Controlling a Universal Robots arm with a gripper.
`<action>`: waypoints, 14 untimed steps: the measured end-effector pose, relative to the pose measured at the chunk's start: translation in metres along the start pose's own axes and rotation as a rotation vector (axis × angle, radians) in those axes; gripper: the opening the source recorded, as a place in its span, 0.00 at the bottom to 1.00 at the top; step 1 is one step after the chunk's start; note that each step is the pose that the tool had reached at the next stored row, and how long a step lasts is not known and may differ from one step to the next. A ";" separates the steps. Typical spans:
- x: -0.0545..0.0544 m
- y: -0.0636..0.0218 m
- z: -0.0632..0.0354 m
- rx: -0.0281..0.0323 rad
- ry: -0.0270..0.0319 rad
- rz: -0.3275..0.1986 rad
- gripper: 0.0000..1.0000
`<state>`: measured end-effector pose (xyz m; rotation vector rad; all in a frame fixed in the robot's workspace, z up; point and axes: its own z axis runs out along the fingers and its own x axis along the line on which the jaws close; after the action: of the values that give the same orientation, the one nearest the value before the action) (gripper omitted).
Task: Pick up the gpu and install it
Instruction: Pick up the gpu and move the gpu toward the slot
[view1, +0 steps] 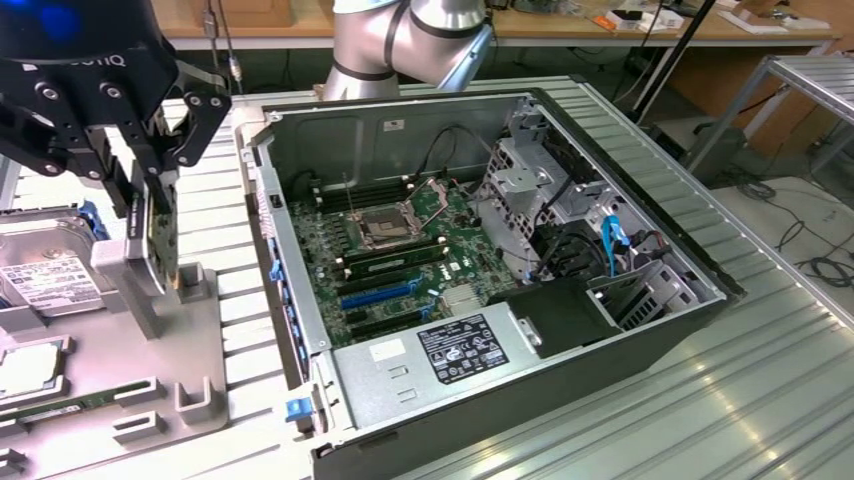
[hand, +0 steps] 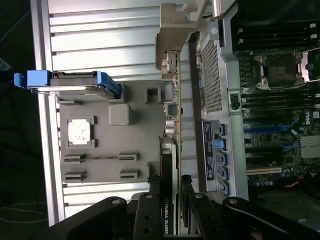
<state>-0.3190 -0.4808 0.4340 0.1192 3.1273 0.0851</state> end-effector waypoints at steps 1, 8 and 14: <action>-0.001 0.0000 0.0000 -0.0001 0.0000 0.000 0.27; -0.009 0.0007 0.0001 0.0000 0.0000 0.000 0.27; -0.015 0.0011 0.0002 0.0000 -0.0001 0.000 0.27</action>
<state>-0.3043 -0.4808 0.4340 0.1192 3.1272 0.0851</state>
